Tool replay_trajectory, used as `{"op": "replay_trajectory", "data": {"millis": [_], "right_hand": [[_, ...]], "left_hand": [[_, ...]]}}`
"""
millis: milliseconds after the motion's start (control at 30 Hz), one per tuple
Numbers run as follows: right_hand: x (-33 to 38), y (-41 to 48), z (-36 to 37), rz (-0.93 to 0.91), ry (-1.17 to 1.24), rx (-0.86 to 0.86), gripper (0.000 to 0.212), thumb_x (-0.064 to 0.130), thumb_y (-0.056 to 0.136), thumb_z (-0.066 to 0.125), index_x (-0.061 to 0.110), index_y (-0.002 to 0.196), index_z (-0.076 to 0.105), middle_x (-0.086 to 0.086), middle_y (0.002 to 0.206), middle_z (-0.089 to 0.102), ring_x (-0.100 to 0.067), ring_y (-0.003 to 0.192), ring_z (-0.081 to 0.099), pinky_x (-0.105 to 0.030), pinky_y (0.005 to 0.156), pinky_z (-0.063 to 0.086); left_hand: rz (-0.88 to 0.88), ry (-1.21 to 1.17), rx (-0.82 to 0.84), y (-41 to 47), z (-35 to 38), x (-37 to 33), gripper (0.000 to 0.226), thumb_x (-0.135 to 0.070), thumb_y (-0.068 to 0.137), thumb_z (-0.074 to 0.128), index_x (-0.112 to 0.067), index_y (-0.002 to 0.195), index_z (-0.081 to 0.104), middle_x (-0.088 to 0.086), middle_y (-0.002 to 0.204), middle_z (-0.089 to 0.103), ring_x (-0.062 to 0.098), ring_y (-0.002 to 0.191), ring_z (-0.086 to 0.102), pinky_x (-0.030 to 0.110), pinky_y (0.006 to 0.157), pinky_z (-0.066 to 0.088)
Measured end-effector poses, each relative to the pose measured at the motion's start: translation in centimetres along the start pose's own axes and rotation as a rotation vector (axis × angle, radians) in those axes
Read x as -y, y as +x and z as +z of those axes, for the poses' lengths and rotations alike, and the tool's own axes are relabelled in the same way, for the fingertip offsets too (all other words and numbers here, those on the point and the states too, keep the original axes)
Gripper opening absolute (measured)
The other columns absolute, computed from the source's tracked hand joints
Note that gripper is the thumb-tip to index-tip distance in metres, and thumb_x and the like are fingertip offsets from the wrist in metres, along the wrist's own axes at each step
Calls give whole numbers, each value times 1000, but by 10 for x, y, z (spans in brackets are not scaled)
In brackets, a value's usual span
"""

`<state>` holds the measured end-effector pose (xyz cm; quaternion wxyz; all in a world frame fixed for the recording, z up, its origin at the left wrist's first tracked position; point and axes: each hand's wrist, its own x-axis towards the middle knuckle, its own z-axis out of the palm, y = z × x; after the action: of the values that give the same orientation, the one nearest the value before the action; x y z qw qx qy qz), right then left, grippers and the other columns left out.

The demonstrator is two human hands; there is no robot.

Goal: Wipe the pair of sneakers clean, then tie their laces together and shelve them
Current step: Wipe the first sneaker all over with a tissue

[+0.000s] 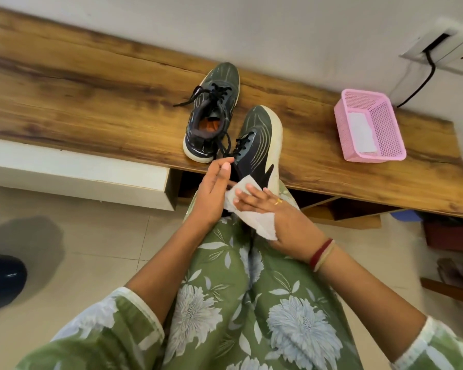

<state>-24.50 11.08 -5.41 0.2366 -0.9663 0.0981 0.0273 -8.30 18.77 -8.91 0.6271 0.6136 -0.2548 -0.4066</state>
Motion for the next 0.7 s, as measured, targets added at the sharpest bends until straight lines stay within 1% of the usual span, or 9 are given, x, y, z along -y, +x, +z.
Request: {"op": "replay_trajectory", "data": {"millis": [133,233,267,333,400,467,533,600,700], "right_hand": [[-5,8,-10,78,5,-75,55,19,90,45,17,144,34,1,152,28,-13,143,17,-34,116,16],[4,8,-9,-5,27,3,55,24,86,48,16,140,41,1,149,35,-13,142,18,-30,117,11],[3,4,-12,-26,28,44,55,26,86,47,17,139,43,3,148,36,-12,142,19,-30,117,11],[-5,0,-17,7,32,13,54,26,86,42,17,139,44,4,148,36,-11,142,21,-34,117,16],[-6,4,-15,100,35,-105,51,27,91,38,17,141,41,4,149,34,-13,142,21,-38,116,19],[1,9,-6,144,64,-152,50,27,93,41,16,141,40,3,149,34,-12,142,19,-32,117,14],[0,-1,-3,83,86,-89,53,25,89,45,14,140,41,2,149,35,-11,142,20,-29,117,13],[-10,-13,-9,7,43,-22,55,25,86,48,15,140,42,3,149,35,-11,142,20,-32,117,13],[-17,-5,-9,43,25,-75,55,23,89,44,15,143,37,3,151,30,-12,143,17,-30,118,8]], "left_hand": [[-21,30,-11,6,1,0,55,-59,90,32,-21,122,56,8,102,65,19,94,61,34,84,51],[-55,53,-10,13,-2,-1,50,-48,100,28,-15,126,56,3,67,55,7,60,52,19,57,41],[-60,49,-9,15,-3,-1,46,-42,103,27,-14,126,56,3,63,52,5,55,49,16,54,38],[-64,44,-2,16,-2,-2,41,-39,103,26,-18,123,56,12,67,55,7,57,50,17,55,40],[-41,45,18,17,0,1,41,-48,100,28,-25,120,57,24,84,61,21,67,57,28,62,46],[-15,87,22,18,1,4,43,-50,97,28,-26,118,57,13,89,64,20,77,62,28,69,49],[24,120,18,17,2,2,43,-45,97,28,-20,119,55,0,72,58,7,66,55,18,62,44],[37,117,12,18,6,4,41,-41,100,30,-16,120,54,-6,61,51,7,59,51,16,57,41],[52,109,15,20,8,4,39,-37,100,31,-10,119,53,-9,61,44,6,58,47,18,58,40]]}}
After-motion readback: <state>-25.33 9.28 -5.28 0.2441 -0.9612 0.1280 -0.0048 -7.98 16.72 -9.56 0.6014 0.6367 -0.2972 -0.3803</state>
